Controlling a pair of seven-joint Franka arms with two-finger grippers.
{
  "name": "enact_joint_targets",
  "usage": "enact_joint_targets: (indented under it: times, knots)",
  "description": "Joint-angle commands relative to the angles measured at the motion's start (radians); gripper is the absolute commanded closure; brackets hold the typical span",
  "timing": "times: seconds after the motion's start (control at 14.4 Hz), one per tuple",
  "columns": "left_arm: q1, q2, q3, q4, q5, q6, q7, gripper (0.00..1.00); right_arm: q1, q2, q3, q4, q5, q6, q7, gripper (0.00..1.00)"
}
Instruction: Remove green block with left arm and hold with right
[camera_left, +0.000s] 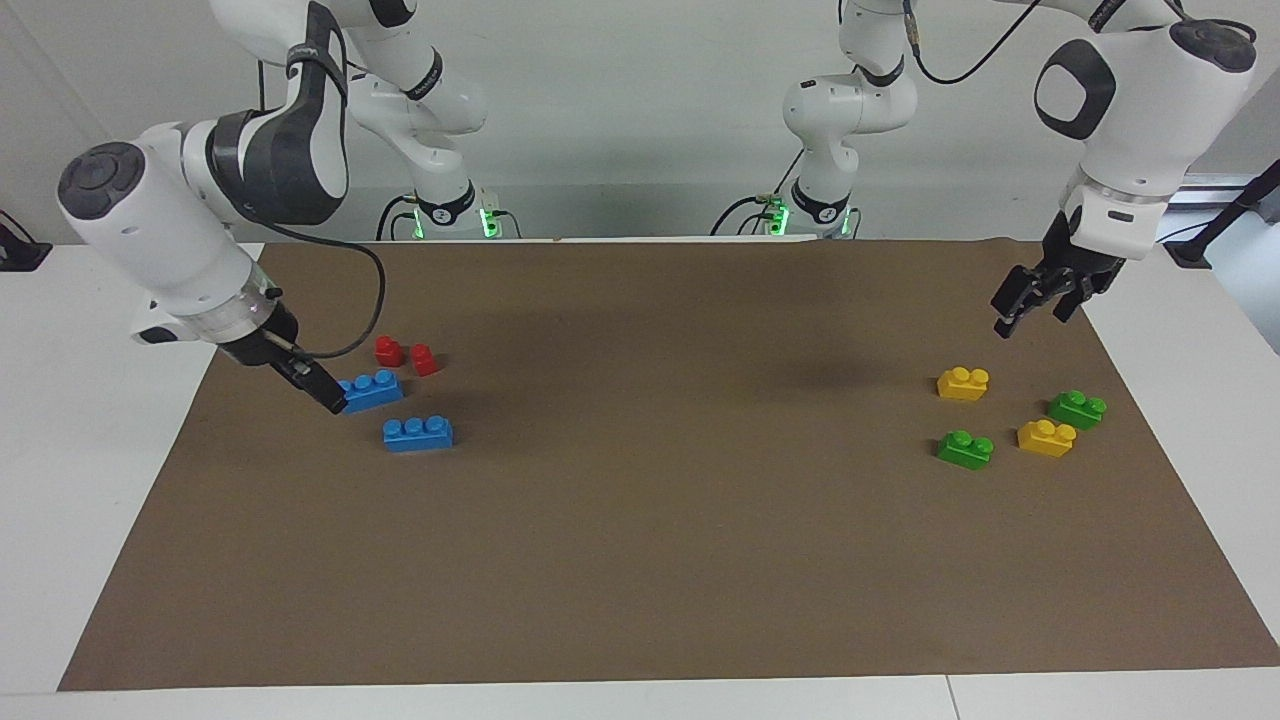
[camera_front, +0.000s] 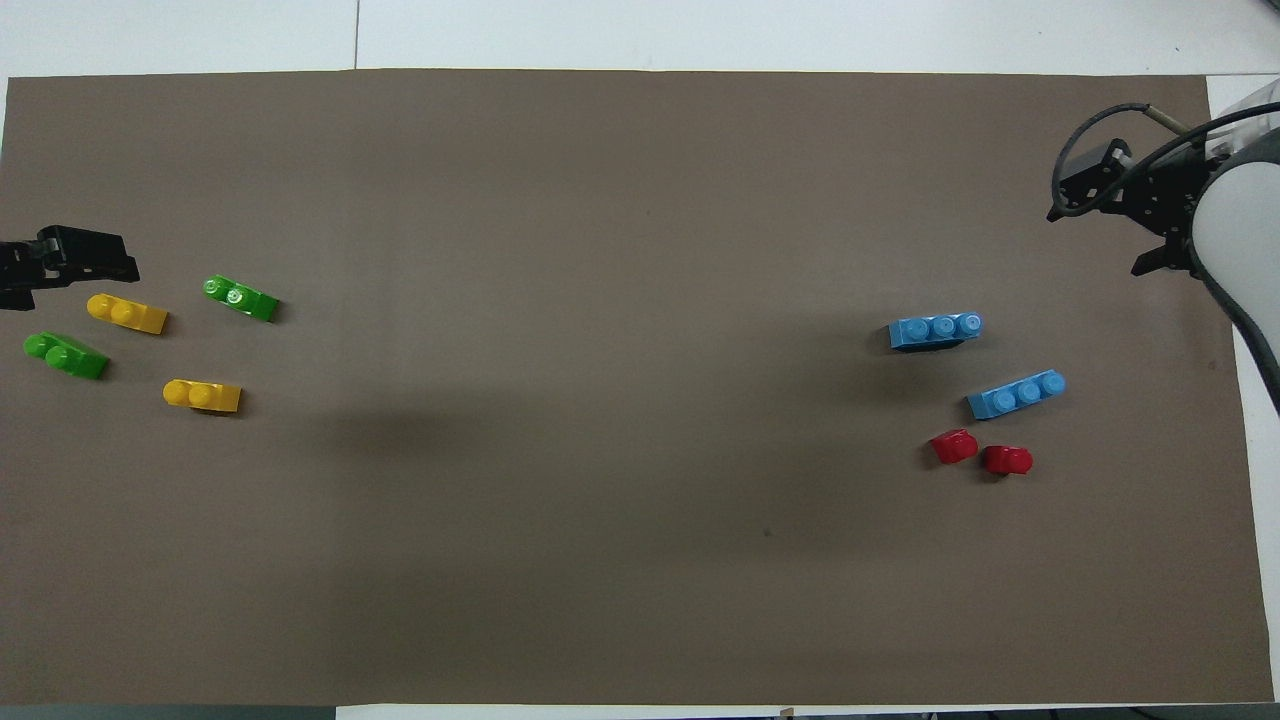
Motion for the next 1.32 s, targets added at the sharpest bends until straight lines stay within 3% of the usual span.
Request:
enact_joint_targets:
  times: [0.0,0.28,0.83,1.25]
  knots:
    - [-0.005,-0.015,-0.014,0.082,-0.006,-0.126,0.05,0.0,-0.007,-0.033,0.005,0.017,-0.024,-0.068,-0.227,0.0]
    - [-0.056,-0.005,-0.005,0.164,-0.006,-0.248,0.05,0.0,-0.007,-0.063,0.005,-0.04,-0.058,-0.087,-0.467,0.0]
    - [-0.072,0.047,-0.002,0.17,-0.006,-0.237,0.1,0.0,0.022,-0.201,0.005,-0.04,-0.057,-0.192,-0.476,0.0]
    - [-0.072,0.028,-0.002,0.167,-0.004,-0.236,0.136,0.0,0.028,-0.226,0.004,-0.051,-0.054,-0.239,-0.48,0.0]
